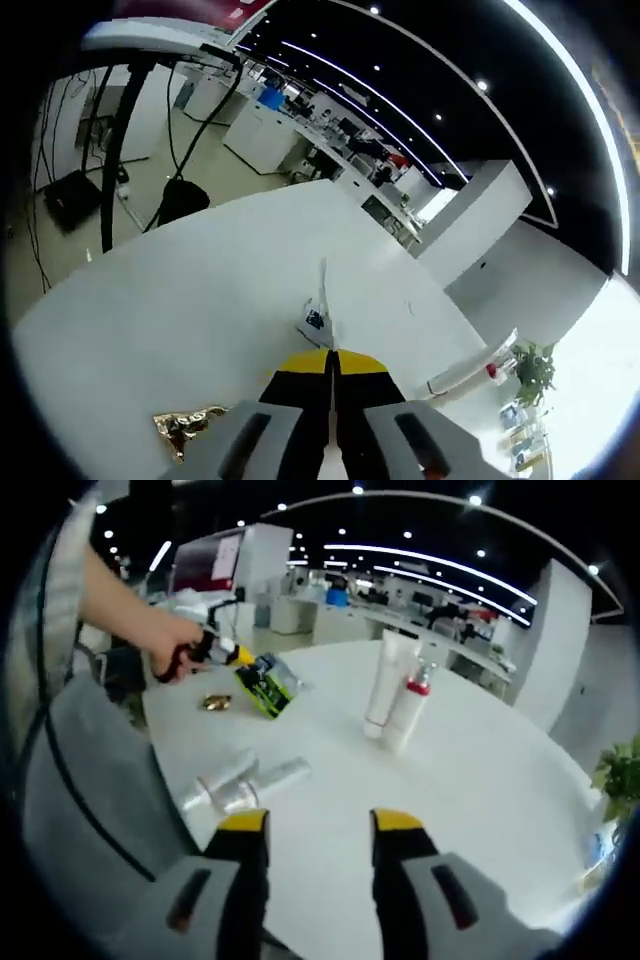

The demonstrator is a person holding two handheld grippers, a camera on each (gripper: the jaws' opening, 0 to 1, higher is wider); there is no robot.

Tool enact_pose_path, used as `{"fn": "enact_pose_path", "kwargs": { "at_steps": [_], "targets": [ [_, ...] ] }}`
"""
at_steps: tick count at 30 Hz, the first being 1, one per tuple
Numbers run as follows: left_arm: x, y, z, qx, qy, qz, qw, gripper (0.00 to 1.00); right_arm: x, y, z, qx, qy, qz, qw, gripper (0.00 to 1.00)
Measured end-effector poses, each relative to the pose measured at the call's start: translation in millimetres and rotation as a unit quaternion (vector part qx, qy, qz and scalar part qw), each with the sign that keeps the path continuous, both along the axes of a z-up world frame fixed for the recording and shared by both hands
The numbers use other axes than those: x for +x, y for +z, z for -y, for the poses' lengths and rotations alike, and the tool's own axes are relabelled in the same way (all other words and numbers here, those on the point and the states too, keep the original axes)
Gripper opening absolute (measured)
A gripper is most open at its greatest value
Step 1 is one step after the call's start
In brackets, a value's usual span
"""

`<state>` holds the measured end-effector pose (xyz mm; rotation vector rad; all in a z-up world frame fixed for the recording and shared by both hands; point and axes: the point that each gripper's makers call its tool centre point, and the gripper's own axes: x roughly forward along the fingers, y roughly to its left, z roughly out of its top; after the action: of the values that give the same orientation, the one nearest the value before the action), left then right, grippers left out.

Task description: Arrange the skincare products in the storage area until every visible bottle or jar stands upright without overlapping.

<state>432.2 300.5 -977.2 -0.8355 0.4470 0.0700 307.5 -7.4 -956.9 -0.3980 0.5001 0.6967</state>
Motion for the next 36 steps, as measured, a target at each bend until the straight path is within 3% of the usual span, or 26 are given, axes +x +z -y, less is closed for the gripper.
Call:
{"fn": "enact_pose_path", "kwargs": {
  "at_steps": [5, 11, 15, 21, 26, 31, 32, 36],
  "targets": [
    [-16.1, 29.8, 19, -0.017, -0.019, 0.032, 0.9992, 0.0, 0, 7.0, 0, 0.006, 0.001, 0.013, 0.9999, 0.36],
    [-43.2, 52.2, 36, -0.051, -0.02, 0.043, 0.9976, 0.0, -5, 9.7, -5, 0.02, 0.014, 0.011, 0.9996, 0.35],
    [-62.9, 71.6, 60, -0.058, -0.045, 0.05, 0.9961, 0.0, -10, 9.9, -11, 0.033, 0.028, 0.0, 0.9991, 0.35],
    [-82.8, 90.4, 98, -0.102, -0.075, 0.074, 0.9891, 0.0, -18, 16.4, -22, 0.063, 0.049, -0.007, 0.9968, 0.38],
    [-93.3, 101.5, 130, -0.094, -0.126, 0.083, 0.984, 0.0, -12, 37.2, -19, 0.145, 0.027, -0.007, 0.9891, 0.38],
    [-101.2, 112.7, 153, -0.113, -0.162, 0.101, 0.975, 0.0, -14, 35.1, -19, 0.186, 0.018, -0.053, 0.981, 0.42],
    [-102.4, 114.8, 157, -0.116, -0.169, 0.105, 0.9732, 0.0, -14, 37.0, -19, 0.187, 0.023, -0.046, 0.981, 0.42],
    [-106.7, 121.1, 175, -0.124, -0.195, 0.118, 0.9657, 0.0, -23, 37.1, -31, 0.241, 0.043, -0.103, 0.9641, 0.46]
  ]
}}
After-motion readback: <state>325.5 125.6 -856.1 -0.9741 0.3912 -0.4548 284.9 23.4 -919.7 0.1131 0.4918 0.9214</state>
